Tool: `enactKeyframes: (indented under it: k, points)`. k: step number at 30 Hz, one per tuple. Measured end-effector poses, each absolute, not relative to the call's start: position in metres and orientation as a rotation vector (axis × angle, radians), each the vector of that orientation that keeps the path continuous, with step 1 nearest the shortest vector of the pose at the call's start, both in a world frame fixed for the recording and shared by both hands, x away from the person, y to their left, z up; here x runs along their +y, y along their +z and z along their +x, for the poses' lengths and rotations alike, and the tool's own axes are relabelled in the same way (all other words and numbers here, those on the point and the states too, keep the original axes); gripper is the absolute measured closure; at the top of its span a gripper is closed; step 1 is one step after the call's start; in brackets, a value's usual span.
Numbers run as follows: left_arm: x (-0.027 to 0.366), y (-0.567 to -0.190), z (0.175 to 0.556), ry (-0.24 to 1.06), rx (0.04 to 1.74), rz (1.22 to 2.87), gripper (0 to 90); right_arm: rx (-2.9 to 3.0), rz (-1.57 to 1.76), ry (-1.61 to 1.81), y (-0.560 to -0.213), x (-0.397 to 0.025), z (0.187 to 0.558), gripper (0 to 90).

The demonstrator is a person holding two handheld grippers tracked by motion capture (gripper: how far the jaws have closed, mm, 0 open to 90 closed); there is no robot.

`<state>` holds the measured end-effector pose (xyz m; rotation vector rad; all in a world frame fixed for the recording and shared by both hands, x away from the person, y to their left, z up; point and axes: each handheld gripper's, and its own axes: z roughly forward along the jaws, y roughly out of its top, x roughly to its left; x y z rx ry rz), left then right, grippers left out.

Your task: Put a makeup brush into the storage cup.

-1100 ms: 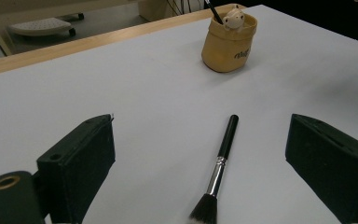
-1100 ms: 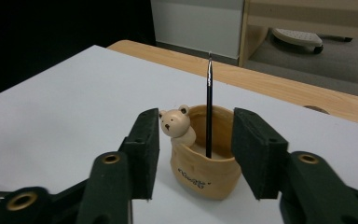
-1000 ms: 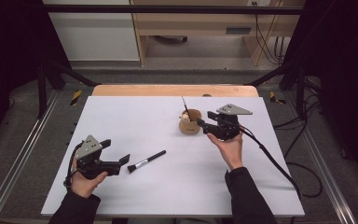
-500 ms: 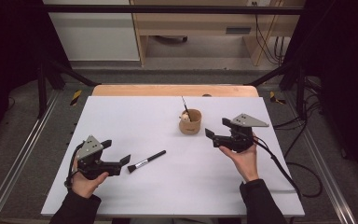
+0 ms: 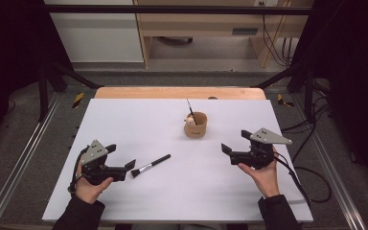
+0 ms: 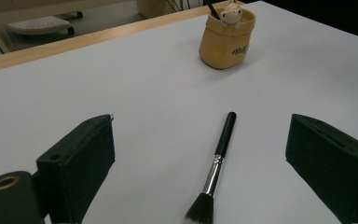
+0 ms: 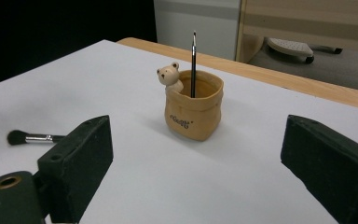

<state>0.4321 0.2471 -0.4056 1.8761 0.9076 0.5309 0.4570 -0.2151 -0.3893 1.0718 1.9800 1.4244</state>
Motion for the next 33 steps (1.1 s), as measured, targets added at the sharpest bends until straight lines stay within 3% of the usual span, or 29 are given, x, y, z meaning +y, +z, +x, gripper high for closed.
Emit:
enactKeyframes:
  k: [11,33]
  points:
    - [0.247,-0.407,0.432,0.526,0.91,1.873,7.4,1.989,1.095,1.404,-0.401,-0.23,0.439,4.7]
    - [0.243,-0.41,0.434,0.508,0.903,1.892,7.3,1.977,1.148,1.394,-0.413,-0.243,0.428,4.4]
